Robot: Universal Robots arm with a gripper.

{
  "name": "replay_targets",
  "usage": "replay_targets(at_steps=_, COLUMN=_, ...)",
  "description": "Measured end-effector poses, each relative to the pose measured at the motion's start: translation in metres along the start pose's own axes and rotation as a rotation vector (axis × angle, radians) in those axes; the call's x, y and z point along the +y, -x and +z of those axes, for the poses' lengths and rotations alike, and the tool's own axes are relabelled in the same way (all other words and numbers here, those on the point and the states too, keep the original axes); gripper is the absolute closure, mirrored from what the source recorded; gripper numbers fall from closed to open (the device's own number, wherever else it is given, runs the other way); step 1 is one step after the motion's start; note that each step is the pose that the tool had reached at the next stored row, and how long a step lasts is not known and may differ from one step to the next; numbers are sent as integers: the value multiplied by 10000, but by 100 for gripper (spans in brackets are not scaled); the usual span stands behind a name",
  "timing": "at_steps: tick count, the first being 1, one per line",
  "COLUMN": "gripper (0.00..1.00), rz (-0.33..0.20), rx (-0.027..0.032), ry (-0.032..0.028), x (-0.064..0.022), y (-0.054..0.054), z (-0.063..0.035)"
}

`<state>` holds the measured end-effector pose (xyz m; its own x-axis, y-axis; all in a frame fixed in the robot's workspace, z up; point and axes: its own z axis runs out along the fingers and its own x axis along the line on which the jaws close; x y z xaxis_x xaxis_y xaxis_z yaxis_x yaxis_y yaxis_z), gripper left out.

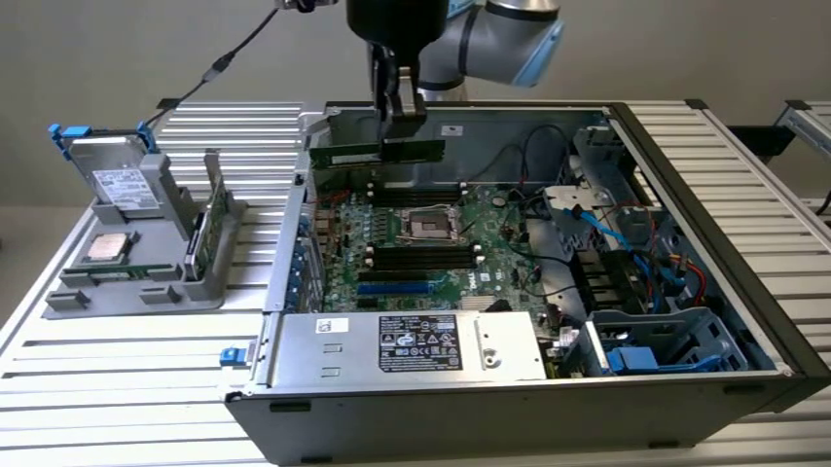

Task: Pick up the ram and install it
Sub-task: 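Pick up the ram and move it above insertion slot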

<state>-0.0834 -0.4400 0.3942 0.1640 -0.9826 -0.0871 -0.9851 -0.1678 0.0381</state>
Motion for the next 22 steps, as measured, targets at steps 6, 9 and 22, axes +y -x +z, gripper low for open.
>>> replay_targets(at_steps=6, gripper=86, rz=1, rx=-1, ry=0, x=-270, y=-41, z=63)
replay_targets(at_steps=9, gripper=86, rz=18, rx=-1, ry=-1, x=-384, y=-55, z=112)
replay_targets(at_steps=22, gripper=86, rz=474, rx=-19, ry=-40, x=-555, y=-61, z=311)
